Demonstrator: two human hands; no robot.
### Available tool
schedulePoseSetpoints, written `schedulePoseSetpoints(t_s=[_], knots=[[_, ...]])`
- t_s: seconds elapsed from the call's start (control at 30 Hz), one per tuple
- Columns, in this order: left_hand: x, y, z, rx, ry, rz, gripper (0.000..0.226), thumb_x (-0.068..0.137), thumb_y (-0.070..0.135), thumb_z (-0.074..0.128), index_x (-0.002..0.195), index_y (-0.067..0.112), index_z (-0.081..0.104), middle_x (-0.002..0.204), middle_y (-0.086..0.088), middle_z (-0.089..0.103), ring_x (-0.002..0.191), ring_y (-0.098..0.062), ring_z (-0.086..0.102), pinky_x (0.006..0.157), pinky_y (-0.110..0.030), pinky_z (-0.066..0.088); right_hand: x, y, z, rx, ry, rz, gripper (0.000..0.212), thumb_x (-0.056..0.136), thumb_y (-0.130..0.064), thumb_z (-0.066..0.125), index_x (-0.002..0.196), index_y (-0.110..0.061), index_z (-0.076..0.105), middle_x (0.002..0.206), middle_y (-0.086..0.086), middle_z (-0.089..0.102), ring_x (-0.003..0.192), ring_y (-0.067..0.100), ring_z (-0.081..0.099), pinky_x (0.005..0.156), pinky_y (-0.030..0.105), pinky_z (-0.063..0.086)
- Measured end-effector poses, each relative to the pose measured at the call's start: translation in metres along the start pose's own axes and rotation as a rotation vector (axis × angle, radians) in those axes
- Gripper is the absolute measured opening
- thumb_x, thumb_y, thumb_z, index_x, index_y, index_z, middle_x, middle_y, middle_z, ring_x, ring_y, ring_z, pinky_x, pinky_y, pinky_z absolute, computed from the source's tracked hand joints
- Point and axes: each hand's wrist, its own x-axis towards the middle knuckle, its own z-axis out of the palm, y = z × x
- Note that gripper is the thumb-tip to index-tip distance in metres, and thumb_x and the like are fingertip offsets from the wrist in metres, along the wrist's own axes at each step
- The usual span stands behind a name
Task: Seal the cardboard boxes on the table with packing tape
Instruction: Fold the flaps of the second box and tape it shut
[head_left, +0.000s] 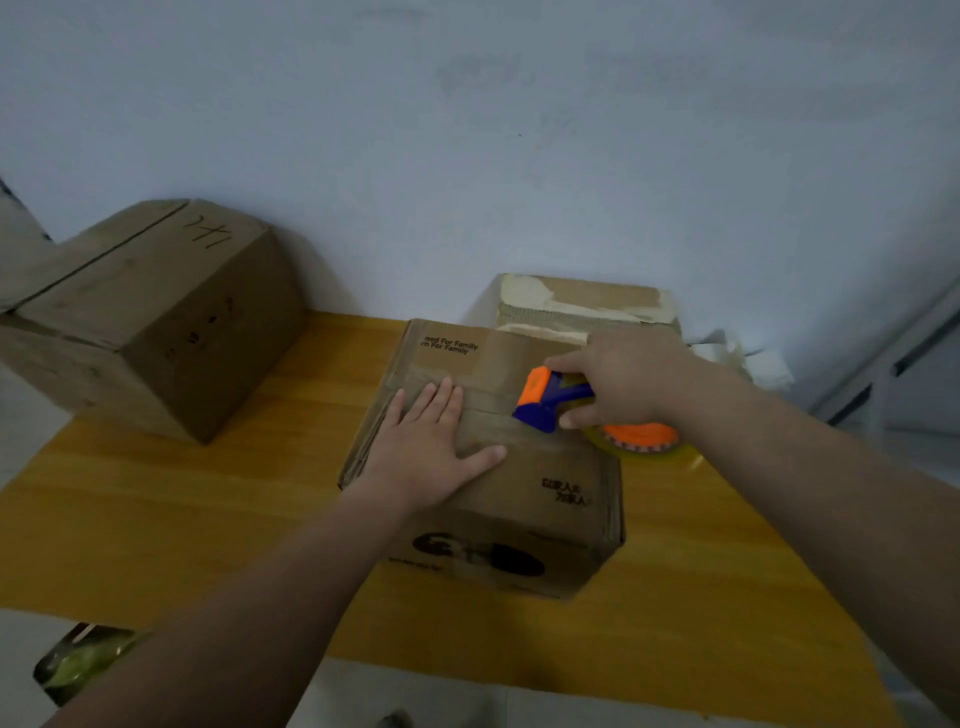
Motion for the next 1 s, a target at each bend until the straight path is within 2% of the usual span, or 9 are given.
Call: schedulePoseSetpoints(t_s=[0.13,0.27,0.37,0.5,0.57,0.7,0.8,0.87,1.0], knots=[[-0.002,0.0,-0.003,-0.002,-0.016,0.003,0.114,0.06,0.09,-0.006,0.151,0.021,-0.003,0.158,0.003,-0.006,0.144,-0.01,-0.006,0.114,-0.04,-0.012,-0.005,0.008,0.005,0.066,0.068,-0.01,0.077,0.076,-0.074,0.051,0.144,-0.044,0.029,0.114,0.002,0.051,0.106,0.023,0.053,0.068,0.031,0.038],[-0.002,-0.001,-0.005,0.01,-0.045,0.015,0.114,0.06,0.091,-0.005,0.151,0.022,-0.005,0.158,0.003,-0.008,0.144,-0.01,-0.007,0.115,-0.042,-0.011,-0.026,0.036,0.008,-0.024,0.101,-0.013,0.078,0.075,-0.077,0.048,0.143,-0.046,0.028,0.094,-0.004,0.036,0.085,0.015,0.04,0.062,0.028,0.029],[-0.003,0.001,-0.008,0.034,-0.085,0.018,0.116,0.059,0.091,-0.007,0.151,0.021,-0.008,0.158,0.001,-0.011,0.144,-0.012,-0.009,0.115,-0.044,-0.012,-0.041,0.048,0.027,-0.1,0.056,0.011,0.071,0.08,-0.074,0.046,0.143,-0.047,0.028,0.105,-0.001,0.046,0.093,0.018,0.049,0.067,0.029,0.037],[0.005,0.023,-0.015,0.125,-0.126,-0.061,0.107,0.061,0.088,-0.008,0.149,0.027,-0.013,0.157,-0.01,-0.015,0.144,-0.028,-0.01,0.112,-0.048,-0.012,-0.033,0.046,0.041,-0.091,0.074,0.011,0.062,0.083,-0.069,0.048,0.14,-0.047,0.036,0.095,-0.004,0.041,0.082,0.015,0.046,0.063,0.028,0.036],[0.007,0.06,-0.008,0.109,-0.145,0.03,0.088,0.072,0.086,-0.002,0.146,0.039,-0.014,0.155,-0.013,-0.017,0.143,-0.033,-0.014,0.112,-0.05,-0.011,-0.028,0.047,0.041,-0.094,0.089,-0.002,0.059,0.083,-0.068,0.049,0.138,-0.048,0.038,0.091,-0.004,0.039,0.077,0.013,0.042,0.062,0.029,0.038],[0.011,0.079,-0.001,0.003,-0.109,0.217,0.074,0.085,0.075,0.006,0.148,0.037,-0.005,0.158,-0.001,-0.012,0.144,-0.018,-0.01,0.114,-0.043,-0.005,-0.026,0.049,0.046,-0.065,0.082,0.013,0.06,0.082,-0.069,0.048,0.137,-0.048,0.038,0.091,-0.004,0.038,0.078,0.013,0.042,0.063,0.029,0.038],[0.008,0.011,-0.011,0.041,-0.056,0.119,0.085,0.078,0.076,-0.005,0.149,0.029,-0.006,0.158,-0.003,-0.01,0.145,-0.017,-0.006,0.114,-0.039,-0.004,-0.03,0.049,0.047,-0.038,0.093,0.029,0.062,0.082,-0.067,0.051,0.139,-0.047,0.037,0.088,-0.005,0.032,0.076,0.012,0.036,0.063,0.028,0.035],[0.004,-0.022,-0.015,0.093,-0.076,0.001,0.094,0.071,0.079,-0.009,0.149,0.027,-0.008,0.158,-0.005,-0.01,0.145,-0.017,-0.005,0.114,-0.035,-0.005,-0.033,0.047,0.049,-0.012,0.084,0.043,0.062,0.083,-0.065,0.052,0.14,-0.047,0.035,0.093,-0.004,0.036,0.081,0.015,0.042,0.065,0.028,0.035],[0.008,-0.007,-0.014,0.093,-0.088,-0.145,0.109,0.06,0.086,-0.014,0.149,0.023,-0.012,0.157,-0.013,-0.013,0.145,-0.026,-0.008,0.115,-0.04,-0.005,-0.036,0.045,0.05,0.016,0.093,0.055,0.062,0.086,-0.062,0.051,0.142,-0.046,0.032,0.111,0.001,0.048,0.1,0.022,0.051,0.07,0.03,0.033]])
